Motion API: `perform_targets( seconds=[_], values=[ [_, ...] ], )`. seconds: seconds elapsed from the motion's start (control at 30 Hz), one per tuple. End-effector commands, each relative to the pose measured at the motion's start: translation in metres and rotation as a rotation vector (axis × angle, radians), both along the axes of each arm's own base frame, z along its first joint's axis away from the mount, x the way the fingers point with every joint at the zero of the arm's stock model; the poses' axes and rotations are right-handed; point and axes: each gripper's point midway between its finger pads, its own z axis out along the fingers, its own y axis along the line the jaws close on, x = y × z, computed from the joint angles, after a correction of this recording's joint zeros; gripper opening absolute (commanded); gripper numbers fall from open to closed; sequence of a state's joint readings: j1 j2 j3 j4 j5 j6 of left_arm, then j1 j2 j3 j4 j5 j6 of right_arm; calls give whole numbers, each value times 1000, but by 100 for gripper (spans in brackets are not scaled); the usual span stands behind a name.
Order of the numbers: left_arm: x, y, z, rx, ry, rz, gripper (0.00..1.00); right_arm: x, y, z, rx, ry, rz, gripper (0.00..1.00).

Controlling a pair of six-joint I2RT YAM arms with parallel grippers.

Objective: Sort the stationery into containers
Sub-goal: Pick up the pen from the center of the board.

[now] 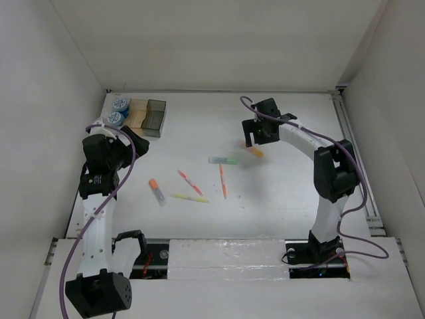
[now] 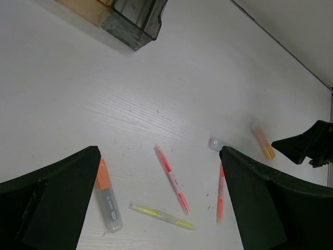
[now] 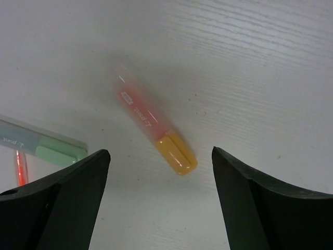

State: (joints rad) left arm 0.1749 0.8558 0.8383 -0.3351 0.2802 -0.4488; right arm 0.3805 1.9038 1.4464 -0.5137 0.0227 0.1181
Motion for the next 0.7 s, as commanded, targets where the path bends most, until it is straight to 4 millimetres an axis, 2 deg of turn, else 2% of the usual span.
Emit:
perform_targets(
  seconds=[0.0, 0.3, 0.37, 0.67],
  values=[
    [2, 2, 17, 25, -56, -5, 100, 2, -9, -11, -50, 40, 3, 85],
    [0, 1, 20, 27, -66, -5, 100, -14, -10, -39, -47, 107, 10, 78],
    [0, 1, 20, 27, -66, -5, 100, -23, -14, -52, -86, 146, 7, 74],
    [-3, -1, 25, 27, -87, -13, 100, -16, -18, -52, -139, 142, -35, 73]
  ],
)
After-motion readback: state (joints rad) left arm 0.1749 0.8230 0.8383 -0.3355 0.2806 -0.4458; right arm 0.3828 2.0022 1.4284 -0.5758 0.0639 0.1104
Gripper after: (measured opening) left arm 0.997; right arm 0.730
